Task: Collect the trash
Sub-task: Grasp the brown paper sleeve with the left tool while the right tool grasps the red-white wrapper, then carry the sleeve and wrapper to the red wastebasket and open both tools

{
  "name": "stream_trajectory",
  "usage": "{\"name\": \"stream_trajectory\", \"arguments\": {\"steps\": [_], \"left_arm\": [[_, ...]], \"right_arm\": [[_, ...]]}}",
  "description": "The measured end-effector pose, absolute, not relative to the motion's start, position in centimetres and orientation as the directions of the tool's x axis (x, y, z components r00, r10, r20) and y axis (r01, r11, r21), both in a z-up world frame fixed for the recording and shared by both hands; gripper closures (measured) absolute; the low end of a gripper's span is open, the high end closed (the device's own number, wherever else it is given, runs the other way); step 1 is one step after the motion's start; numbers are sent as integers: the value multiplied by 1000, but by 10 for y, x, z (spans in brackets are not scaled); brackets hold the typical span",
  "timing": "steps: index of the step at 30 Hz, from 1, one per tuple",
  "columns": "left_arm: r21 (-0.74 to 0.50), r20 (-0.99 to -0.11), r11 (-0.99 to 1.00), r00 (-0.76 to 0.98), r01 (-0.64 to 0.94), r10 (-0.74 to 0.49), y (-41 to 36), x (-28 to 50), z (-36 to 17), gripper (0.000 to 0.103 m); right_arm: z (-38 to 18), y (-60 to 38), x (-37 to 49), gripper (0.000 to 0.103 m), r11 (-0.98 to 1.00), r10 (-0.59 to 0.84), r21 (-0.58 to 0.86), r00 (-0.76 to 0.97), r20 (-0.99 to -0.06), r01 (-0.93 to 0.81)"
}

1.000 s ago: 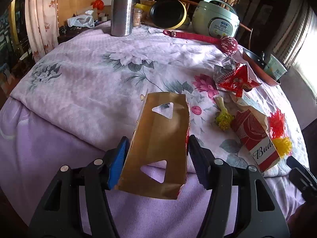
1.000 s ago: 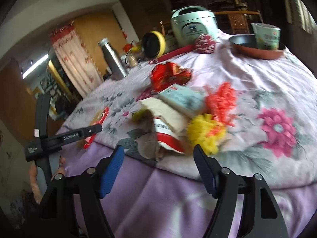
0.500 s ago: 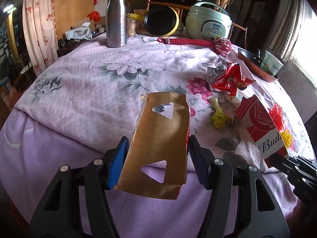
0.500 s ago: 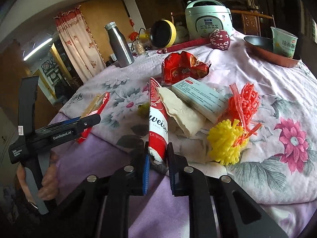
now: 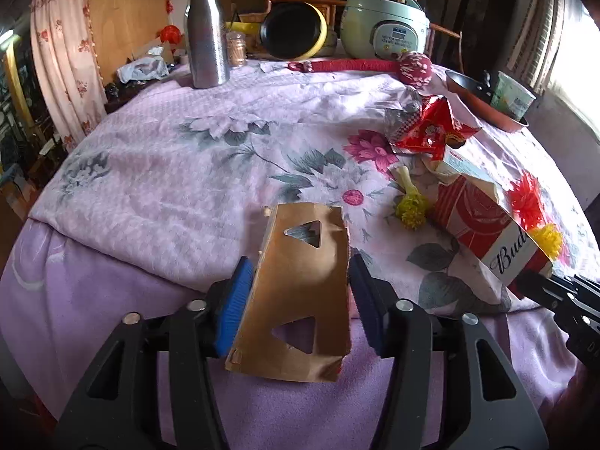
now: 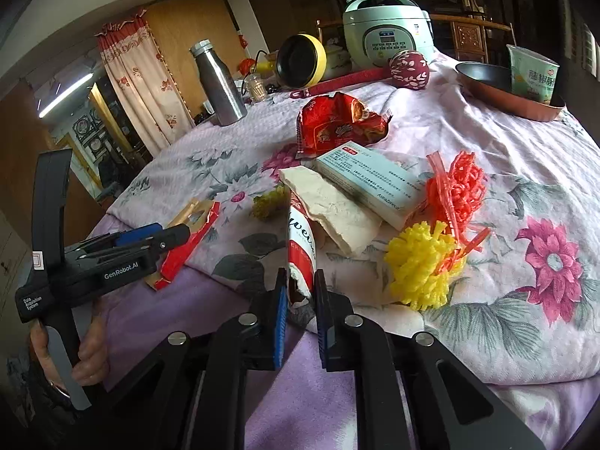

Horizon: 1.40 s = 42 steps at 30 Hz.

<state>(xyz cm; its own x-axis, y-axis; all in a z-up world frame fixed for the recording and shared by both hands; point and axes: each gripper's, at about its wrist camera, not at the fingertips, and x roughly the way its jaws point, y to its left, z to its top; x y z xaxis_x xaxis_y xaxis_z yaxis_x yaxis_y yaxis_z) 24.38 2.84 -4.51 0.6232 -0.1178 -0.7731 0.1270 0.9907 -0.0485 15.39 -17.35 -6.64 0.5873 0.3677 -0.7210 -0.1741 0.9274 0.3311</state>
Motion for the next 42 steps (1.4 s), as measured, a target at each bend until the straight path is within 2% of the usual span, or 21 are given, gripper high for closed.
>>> {"name": "stream_trajectory", "arguments": {"steps": [2, 8, 10, 11, 12, 17, 23, 31, 37, 42], "left_arm": [[-61, -779, 992, 616, 112, -118, 32, 245, -45, 30], [-56, -814, 994, 572, 93, -99, 32, 254, -53, 27], [-47, -828, 994, 552, 95, -92, 30, 257, -57, 29], [-45, -826, 994, 555, 96, -91, 30, 257, -57, 42], [-48, -819, 994, 566, 103, -98, 29, 256, -56, 45], [-100, -714, 986, 680, 133, -164, 38, 227, -34, 46], [-184, -698, 981, 694, 64, -177, 77, 181, -28, 46], [-232, -633, 965, 772, -121, -55, 171, 102, 3, 46], [-202, -616, 931, 779, -303, 120, 239, 45, 8, 46], [-163, -608, 876, 745, -455, 274, 288, 5, 0, 46]], "right_arm": [[-66, -174, 153, 88, 929, 362, 328, 590, -721, -170], [-66, -175, 153, 85, 930, 360, 328, 588, -724, -165], [-66, -175, 153, 85, 930, 361, 329, 589, -723, -167], [-66, -175, 153, 85, 930, 361, 329, 590, -722, -166], [-66, -175, 152, 86, 930, 360, 329, 595, -719, -164], [-60, -181, 146, 86, 928, 355, 339, 636, -686, -153], [-52, -185, 135, 86, 917, 375, 359, 684, -625, -174], [-32, -174, 98, 86, 908, 386, 368, 739, -552, -199], [-4, -147, 72, 86, 870, 474, 390, 727, -498, -300], [9, -113, 56, 86, 837, 540, 397, 684, -490, -377]]}}
